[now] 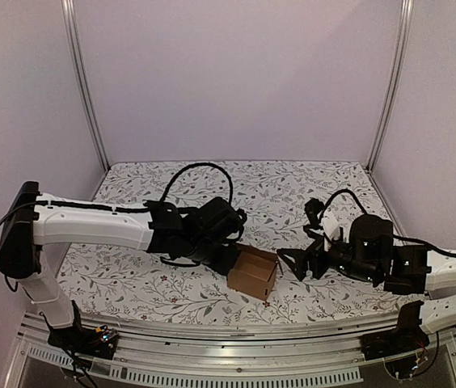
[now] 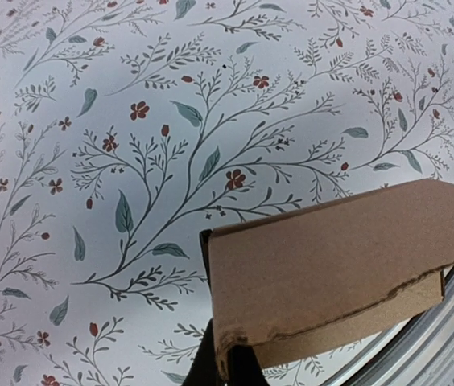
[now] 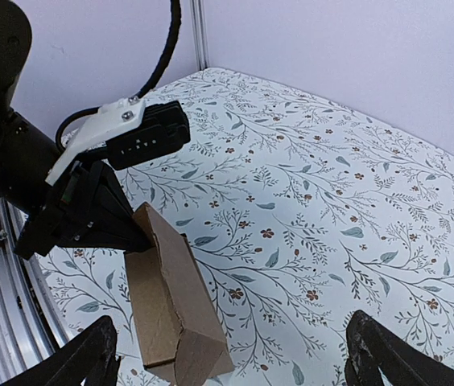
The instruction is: Fold the paper box
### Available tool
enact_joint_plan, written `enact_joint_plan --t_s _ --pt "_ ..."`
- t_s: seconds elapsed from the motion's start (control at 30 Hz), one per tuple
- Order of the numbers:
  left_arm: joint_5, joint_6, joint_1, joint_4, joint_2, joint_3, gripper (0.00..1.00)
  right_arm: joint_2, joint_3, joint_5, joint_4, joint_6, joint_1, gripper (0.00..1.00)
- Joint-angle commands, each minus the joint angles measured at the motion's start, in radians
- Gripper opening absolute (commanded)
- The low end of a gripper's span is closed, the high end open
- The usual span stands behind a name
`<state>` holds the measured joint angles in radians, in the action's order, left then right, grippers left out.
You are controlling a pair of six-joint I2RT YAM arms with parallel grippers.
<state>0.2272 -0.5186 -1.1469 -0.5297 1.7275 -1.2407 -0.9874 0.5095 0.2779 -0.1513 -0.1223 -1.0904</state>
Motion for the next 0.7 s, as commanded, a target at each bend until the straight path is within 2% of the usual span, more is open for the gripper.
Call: enact_joint_plan --t_s 0.0,0.2,0.5,0.67 --pt "-0.039 -0.022 -0.025 -0.132 0.07 0.012 0.0 0.027 0.096 -0.046 0.337 -0.077 0.004 0.94" --pt "-0.04 -0.05 -0.025 -0.136 0.083 -0.009 0.0 -0.029 0.173 -0.102 0.462 -0.186 0.003 0.74" --pt "-0.028 -0.083 -0.025 -0.139 0.091 -0.031 0.0 -0.129 0.246 -0.067 0.515 -0.287 -0.002 0.55" --pt "-0.014 -0.103 -0.025 -0.14 0.096 -0.036 0.0 -0.191 0.295 -0.059 0.514 -0.297 -0.016 0.49"
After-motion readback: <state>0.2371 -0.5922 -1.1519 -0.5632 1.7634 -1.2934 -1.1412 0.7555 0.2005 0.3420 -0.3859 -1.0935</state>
